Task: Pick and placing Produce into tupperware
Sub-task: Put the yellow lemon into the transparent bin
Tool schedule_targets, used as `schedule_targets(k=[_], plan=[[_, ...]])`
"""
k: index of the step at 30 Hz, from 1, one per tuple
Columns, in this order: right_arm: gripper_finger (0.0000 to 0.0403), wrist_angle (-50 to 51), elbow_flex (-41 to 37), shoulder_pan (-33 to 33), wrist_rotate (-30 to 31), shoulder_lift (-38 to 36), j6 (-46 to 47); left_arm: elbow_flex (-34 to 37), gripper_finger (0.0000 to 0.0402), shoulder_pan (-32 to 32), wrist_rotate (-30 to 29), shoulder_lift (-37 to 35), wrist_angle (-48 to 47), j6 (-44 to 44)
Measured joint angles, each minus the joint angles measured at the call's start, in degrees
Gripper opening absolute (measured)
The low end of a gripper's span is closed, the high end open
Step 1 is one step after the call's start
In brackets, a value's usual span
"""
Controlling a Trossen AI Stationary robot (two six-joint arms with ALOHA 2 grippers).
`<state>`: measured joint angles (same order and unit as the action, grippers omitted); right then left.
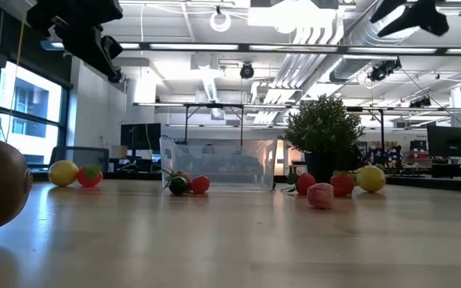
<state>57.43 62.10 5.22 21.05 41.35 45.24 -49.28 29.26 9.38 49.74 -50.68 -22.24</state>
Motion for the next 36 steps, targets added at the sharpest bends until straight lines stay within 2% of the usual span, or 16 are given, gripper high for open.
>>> schedule_targets(k=[8, 13, 20, 26, 36], plan=[[0.0156, 16.3, 18.4, 0.0, -1.4, 17.8, 12.7, 0.0, 0.0003, 0.0, 0.0, 0.0, 0.0, 0.0], [0.0156, 21.3, 21.1, 0.0, -3.6, 25.3, 21.4, 0.0, 0.0003, 0.0, 0.0, 0.0, 0.0, 0.0], [0.0155, 22.0, 16.6, 0.0, -4.5, 31.9, 29.1, 0.0, 0.0003, 0.0, 0.0, 0.0, 0.0, 0.0], [0.0155, 19.8, 8.7, 0.8, -4.0, 34.8, 34.2, 0.0, 0.0003, 0.0, 0.0, 0.0, 0.0, 0.0], [0.0155, -0.1, -9.5, 3.7, -9.5, 35.2, 33.4, 0.0, 0.0003, 0.0, 0.0, 0.0, 0.0, 0.0]])
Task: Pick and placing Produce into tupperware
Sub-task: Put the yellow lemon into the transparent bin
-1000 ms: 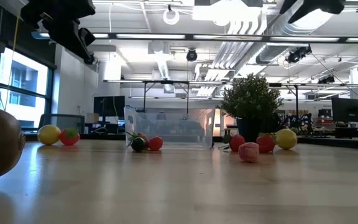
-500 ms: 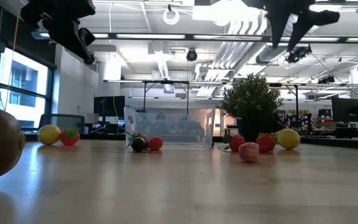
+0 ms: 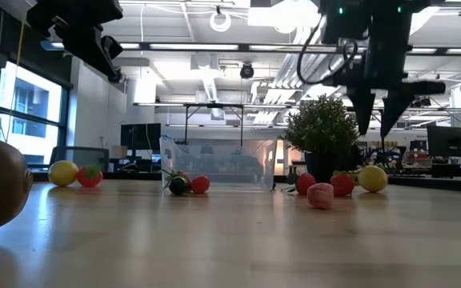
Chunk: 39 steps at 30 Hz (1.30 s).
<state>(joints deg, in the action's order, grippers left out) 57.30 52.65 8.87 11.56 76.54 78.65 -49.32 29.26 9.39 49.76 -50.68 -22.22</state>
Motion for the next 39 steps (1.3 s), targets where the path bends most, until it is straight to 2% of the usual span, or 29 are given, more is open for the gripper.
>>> schedule_targets(k=[11, 25, 39], plan=[[0.0161, -14.9, -10.8, 1.7, -1.1, 0.0, 1.9, 0.0, 0.0003, 0.0, 0.0, 0.0, 0.0, 0.0], [0.0260, -14.5, -11.4, 1.6, 1.6, 0.0, 2.4, 0.0, 0.0003, 0.0, 0.0, 0.0, 0.0, 0.0], [0.0265, -17.8, -11.4, 1.7, 1.9, 6.9, 2.1, 0.0, 0.0003, 0.0, 0.0, 0.0, 0.0, 0.0]])
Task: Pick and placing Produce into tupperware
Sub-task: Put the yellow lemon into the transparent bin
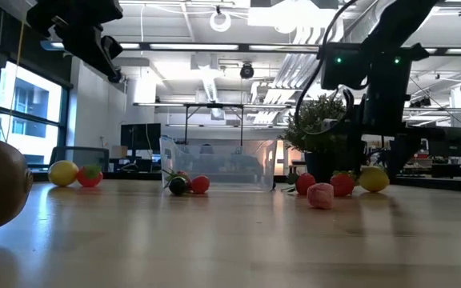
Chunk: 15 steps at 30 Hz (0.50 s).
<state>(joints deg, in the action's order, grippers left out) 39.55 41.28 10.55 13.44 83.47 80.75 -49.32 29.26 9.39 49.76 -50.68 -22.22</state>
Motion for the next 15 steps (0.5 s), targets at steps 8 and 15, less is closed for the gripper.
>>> schedule_targets(k=[8, 15], plan=[[0.0265, -2.5, 0.0, 0.0, -1.0, 3.3, -1.3, 0.0, 0.0003, 0.0, 0.0, 0.0, 0.0, 0.0], [0.0257, -2.6, 0.0, 0.0, -0.7, 3.3, -1.3, 0.0, 0.0003, 0.0, 0.0, 0.0, 0.0, 0.0]])
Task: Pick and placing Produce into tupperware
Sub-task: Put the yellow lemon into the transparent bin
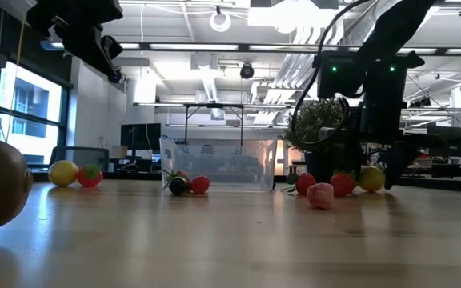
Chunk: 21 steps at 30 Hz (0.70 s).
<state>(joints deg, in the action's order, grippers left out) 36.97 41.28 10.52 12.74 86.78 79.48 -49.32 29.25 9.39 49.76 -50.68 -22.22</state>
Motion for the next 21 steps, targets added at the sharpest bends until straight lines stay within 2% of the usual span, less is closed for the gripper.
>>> schedule_targets(k=[15, 21], plan=[[0.0205, -0.6, 0.0, 0.1, -0.5, -0.1, 0.1, 0.0, 0.0003, 0.0, 0.0, 0.0, 0.0, 0.0], [0.0198, -0.6, 0.0, 0.1, -0.5, -0.1, -0.5, 0.0, 0.0003, 0.0, 0.0, 0.0, 0.0, 0.0]])
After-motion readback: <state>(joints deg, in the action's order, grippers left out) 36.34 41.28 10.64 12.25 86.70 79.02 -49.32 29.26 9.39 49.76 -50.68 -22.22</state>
